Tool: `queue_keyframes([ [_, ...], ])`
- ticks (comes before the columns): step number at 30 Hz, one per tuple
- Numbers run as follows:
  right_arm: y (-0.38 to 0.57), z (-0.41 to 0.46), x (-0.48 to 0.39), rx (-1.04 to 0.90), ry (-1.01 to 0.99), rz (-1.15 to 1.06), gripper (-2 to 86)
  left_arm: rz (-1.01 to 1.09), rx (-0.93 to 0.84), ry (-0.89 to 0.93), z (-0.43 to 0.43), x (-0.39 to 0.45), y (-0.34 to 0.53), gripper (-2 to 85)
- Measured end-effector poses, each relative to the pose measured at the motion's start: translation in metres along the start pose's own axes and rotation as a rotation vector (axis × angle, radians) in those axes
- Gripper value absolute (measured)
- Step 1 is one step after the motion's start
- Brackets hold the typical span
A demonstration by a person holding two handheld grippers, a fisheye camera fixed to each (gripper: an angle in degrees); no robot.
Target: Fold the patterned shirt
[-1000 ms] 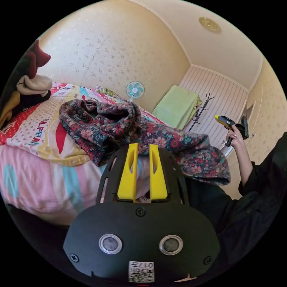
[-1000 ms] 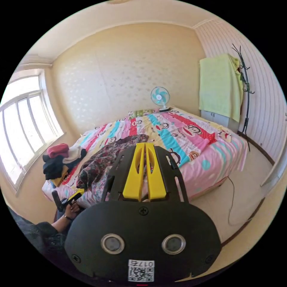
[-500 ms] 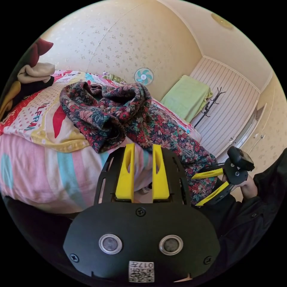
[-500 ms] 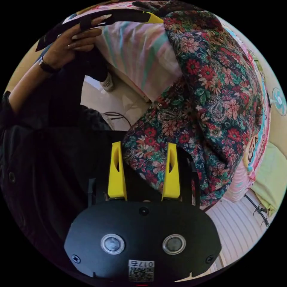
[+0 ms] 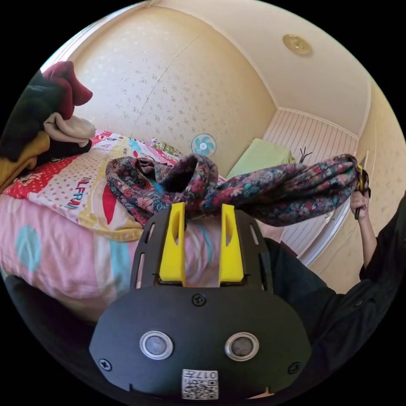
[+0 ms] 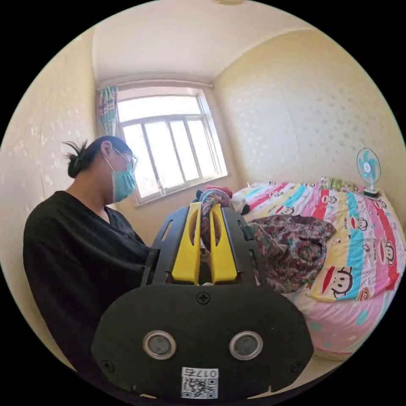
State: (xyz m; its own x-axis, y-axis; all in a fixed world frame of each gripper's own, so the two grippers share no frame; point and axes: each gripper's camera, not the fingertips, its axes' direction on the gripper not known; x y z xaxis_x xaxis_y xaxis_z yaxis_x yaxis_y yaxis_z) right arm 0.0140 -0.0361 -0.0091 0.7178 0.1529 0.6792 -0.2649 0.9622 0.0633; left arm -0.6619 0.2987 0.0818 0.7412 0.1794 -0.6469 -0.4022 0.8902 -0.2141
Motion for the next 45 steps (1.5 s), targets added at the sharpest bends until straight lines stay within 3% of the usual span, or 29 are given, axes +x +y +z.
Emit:
queue_keyframes([
  [5, 0.029, -0.097, 0.034, 0.337, -0.164, 0.140, 1.8, 0.136, -0.105, 0.150, 0.025, 0.031, -0.006, 14.4],
  [10, 0.072, -0.136, 0.073, 0.540, -0.143, 0.380, 1.6, -0.068, -0.423, 0.575, 0.086, 0.031, -0.016, 2.3],
  [11, 0.078, -0.153, 0.076, 0.606, -0.155, 0.397, 1.6, -0.071, -0.419, 0.647, 0.082, 0.031, -0.023, 1.9],
  [13, 0.081, -0.182, 0.073, 0.695, -0.183, 0.354, 1.6, -0.039, -0.216, 0.876, 0.025, 0.027, -0.064, 1.1],
  [14, 0.082, -0.200, 0.065, 0.741, -0.179, 0.313, 1.6, -0.024, -0.181, 0.899, 0.007, 0.025, -0.076, 1.0],
  [17, 0.080, -0.236, 0.038, 0.738, -0.126, 0.169, 1.7, 0.187, -0.049, 0.803, -0.098, 0.031, -0.116, 0.7],
  [18, 0.081, -0.241, 0.031, 0.720, -0.124, 0.121, 1.8, 0.238, -0.031, 0.698, -0.136, 0.033, -0.121, 0.6],
  [21, 0.095, -0.250, 0.000, 0.520, -0.115, -0.116, 2.1, 0.313, -0.170, 0.570, -0.190, 0.046, -0.115, 0.9],
  [24, 0.134, -0.257, -0.014, 0.285, -0.113, -0.236, 2.8, 0.332, -0.265, 0.582, -0.217, 0.066, -0.098, 1.5],
  [26, 0.173, -0.259, 0.012, 0.151, -0.080, -0.085, 3.7, 0.293, -0.362, 0.620, -0.214, 0.071, -0.084, 2.3],
  [29, 0.217, -0.242, 0.072, -0.010, 0.075, 0.287, 5.8, 0.055, -0.758, 0.531, -0.164, 0.062, -0.056, 6.0],
  [31, 0.237, -0.240, 0.099, 0.021, 0.129, 0.407, 7.3, -0.094, -1.039, 0.412, -0.125, 0.046, -0.029, 6.7],
  [35, 0.257, -0.268, 0.122, 0.440, 0.262, 0.432, 8.6, -0.267, -1.298, 0.283, -0.107, 0.016, -0.009, 2.5],
  [36, 0.255, -0.264, 0.124, 0.449, 0.288, 0.416, 8.6, -0.256, -1.327, 0.190, -0.108, 0.011, -0.014, 1.5],
  [38, 0.238, -0.222, 0.154, 0.342, 0.368, 0.431, 8.8, -0.224, -1.269, 0.122, -0.106, 0.007, -0.038, 0.8],
  [39, 0.233, -0.204, 0.166, 0.281, 0.379, 0.447, 8.9, -0.191, -1.160, 0.100, -0.102, 0.006, -0.061, 0.4],
  [41, 0.222, -0.109, 0.224, -0.023, 0.366, 0.503, 10.5, -0.105, -0.907, 0.079, -0.091, 0.010, -0.103, 0.0],
  [42, 0.222, -0.080, 0.240, -0.097, 0.349, 0.515, 11.0, -0.076, -0.693, 0.090, -0.081, 0.014, -0.125, 0.1],
  [43, 0.224, -0.021, 0.268, -0.214, 0.296, 0.523, 11.8, -0.064, -0.503, 0.158, -0.067, 0.019, -0.139, 0.4],
  [45, 0.228, 0.070, 0.304, -0.323, 0.185, 0.514, 12.5, -0.042, -0.285, 0.292, -0.031, 0.023, -0.146, 2.5],
])
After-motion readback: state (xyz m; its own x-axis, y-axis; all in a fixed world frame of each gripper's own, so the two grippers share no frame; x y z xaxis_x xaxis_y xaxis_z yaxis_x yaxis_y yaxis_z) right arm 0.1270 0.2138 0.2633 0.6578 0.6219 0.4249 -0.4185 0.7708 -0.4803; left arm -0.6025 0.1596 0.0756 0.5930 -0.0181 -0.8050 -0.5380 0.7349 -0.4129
